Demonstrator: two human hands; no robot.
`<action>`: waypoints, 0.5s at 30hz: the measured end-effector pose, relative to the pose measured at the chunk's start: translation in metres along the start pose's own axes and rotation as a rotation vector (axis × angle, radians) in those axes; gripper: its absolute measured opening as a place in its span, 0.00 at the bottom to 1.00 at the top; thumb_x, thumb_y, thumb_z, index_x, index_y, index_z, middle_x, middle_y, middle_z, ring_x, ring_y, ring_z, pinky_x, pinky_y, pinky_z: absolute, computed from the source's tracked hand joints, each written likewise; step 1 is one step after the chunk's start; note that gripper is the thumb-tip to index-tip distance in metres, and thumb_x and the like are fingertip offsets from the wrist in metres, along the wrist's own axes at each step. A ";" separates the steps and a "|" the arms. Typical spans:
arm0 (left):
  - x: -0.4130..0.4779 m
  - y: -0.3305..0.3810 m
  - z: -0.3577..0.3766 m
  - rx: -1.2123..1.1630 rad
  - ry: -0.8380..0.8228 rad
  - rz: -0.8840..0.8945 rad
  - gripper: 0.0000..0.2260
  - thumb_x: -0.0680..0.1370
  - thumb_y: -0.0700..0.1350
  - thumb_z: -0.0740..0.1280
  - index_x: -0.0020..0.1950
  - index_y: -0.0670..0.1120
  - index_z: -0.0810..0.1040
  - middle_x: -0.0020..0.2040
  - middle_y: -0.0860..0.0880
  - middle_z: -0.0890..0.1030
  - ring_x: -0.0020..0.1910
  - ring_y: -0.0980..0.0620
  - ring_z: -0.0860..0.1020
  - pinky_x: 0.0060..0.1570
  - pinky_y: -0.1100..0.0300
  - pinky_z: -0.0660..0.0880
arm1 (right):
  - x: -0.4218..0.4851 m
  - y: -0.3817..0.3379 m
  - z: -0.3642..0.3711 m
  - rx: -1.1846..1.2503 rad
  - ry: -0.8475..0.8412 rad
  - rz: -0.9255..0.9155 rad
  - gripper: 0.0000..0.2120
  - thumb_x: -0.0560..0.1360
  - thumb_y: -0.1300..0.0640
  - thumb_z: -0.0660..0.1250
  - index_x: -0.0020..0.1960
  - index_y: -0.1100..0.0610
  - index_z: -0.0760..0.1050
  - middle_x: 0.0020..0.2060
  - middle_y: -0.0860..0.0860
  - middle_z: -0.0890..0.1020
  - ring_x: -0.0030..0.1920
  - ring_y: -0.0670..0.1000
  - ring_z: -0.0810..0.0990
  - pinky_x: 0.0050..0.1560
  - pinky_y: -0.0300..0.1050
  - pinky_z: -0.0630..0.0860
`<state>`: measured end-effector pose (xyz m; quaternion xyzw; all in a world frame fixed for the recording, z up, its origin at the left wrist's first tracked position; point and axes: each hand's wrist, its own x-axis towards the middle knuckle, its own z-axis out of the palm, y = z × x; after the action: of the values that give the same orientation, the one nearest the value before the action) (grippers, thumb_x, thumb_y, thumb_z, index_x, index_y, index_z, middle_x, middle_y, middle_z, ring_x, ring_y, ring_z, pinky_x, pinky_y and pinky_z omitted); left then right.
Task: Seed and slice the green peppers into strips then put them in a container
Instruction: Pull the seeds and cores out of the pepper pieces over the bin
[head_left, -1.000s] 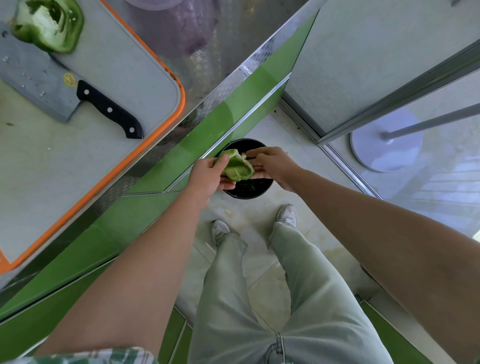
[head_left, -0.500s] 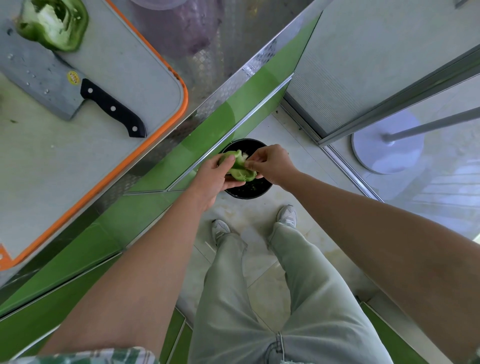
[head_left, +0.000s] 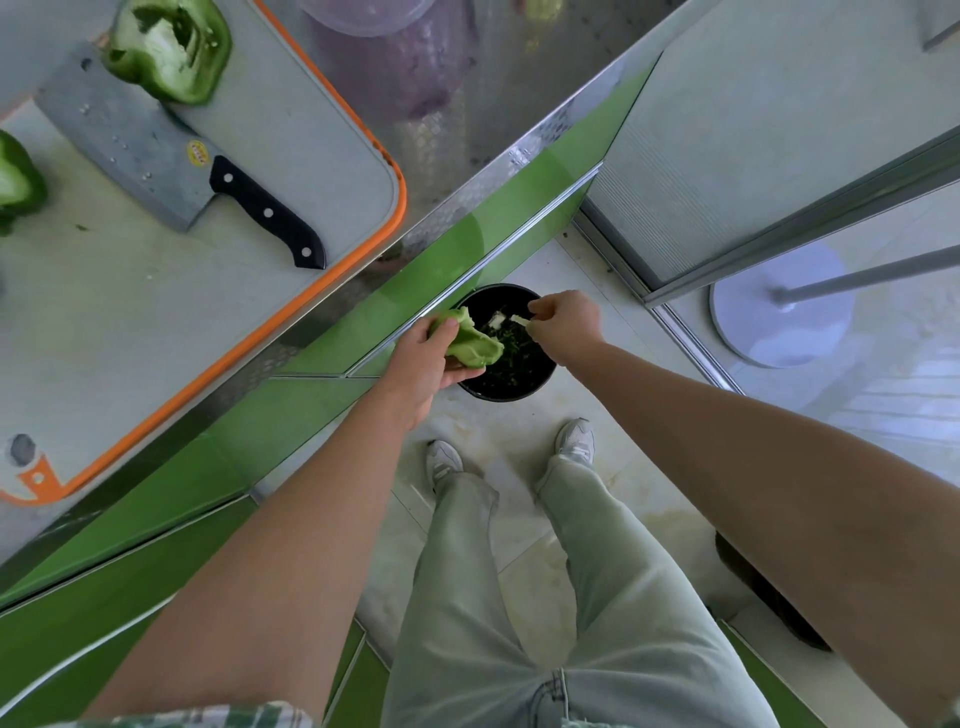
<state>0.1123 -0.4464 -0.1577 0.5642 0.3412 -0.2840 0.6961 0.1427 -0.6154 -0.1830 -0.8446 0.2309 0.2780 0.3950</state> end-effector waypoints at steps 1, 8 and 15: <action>-0.001 0.000 0.001 -0.012 -0.001 -0.006 0.06 0.84 0.41 0.59 0.53 0.42 0.74 0.50 0.42 0.77 0.48 0.45 0.80 0.47 0.50 0.82 | -0.002 -0.003 0.000 -0.056 0.012 -0.047 0.14 0.73 0.66 0.66 0.57 0.57 0.81 0.52 0.50 0.83 0.48 0.50 0.81 0.48 0.41 0.78; -0.005 0.004 0.002 0.053 -0.069 -0.032 0.09 0.84 0.44 0.59 0.52 0.41 0.76 0.46 0.40 0.81 0.40 0.44 0.82 0.40 0.53 0.83 | -0.013 -0.021 0.002 -0.044 -0.273 -0.281 0.08 0.72 0.55 0.73 0.49 0.56 0.80 0.43 0.47 0.81 0.43 0.44 0.79 0.40 0.31 0.72; -0.010 0.003 0.001 0.210 -0.135 0.014 0.11 0.85 0.46 0.55 0.59 0.39 0.71 0.49 0.38 0.80 0.39 0.44 0.80 0.42 0.55 0.83 | -0.013 -0.019 0.004 -0.166 -0.164 -0.366 0.06 0.72 0.55 0.73 0.44 0.58 0.81 0.36 0.49 0.81 0.37 0.47 0.80 0.40 0.37 0.76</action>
<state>0.1086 -0.4470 -0.1480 0.6160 0.2581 -0.3506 0.6565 0.1435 -0.5988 -0.1666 -0.8767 0.0173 0.2874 0.3853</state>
